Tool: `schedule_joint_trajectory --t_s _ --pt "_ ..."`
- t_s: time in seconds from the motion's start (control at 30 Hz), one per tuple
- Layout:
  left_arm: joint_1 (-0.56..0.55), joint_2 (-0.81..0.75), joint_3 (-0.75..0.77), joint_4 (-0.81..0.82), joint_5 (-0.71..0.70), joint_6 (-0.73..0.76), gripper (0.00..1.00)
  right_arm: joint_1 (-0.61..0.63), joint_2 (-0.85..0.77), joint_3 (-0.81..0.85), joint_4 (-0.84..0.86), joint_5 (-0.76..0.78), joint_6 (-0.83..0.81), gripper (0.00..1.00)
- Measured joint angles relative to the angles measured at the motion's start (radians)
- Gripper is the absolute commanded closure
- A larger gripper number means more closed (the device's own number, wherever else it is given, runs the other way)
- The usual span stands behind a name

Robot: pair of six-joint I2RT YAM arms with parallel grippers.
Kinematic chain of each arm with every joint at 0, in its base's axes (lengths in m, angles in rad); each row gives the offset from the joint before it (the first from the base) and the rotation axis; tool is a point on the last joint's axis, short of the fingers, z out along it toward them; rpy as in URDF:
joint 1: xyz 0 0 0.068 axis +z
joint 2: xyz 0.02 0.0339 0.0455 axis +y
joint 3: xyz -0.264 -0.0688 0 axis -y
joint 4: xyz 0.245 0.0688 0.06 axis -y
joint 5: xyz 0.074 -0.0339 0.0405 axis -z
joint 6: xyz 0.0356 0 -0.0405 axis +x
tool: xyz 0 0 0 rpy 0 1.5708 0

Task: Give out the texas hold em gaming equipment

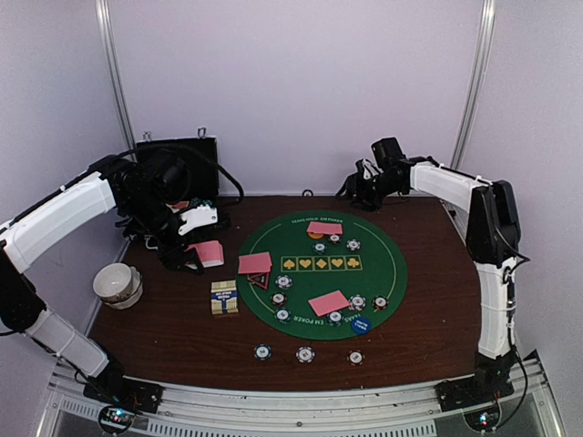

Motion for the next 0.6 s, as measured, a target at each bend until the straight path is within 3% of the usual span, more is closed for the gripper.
schedule_joint_trajectory --t_s 0.23,0.6 --pt "0.0 0.0 0.0 -0.003 0.0 0.001 1.0 0.169 -0.213 -0.233 0.185 -0.031 0.073 0.2" --pt "0.0 0.0 0.0 -0.003 0.001 0.0 1.0 0.455 -0.259 -0.564 0.645 -0.171 0.428 0.17"
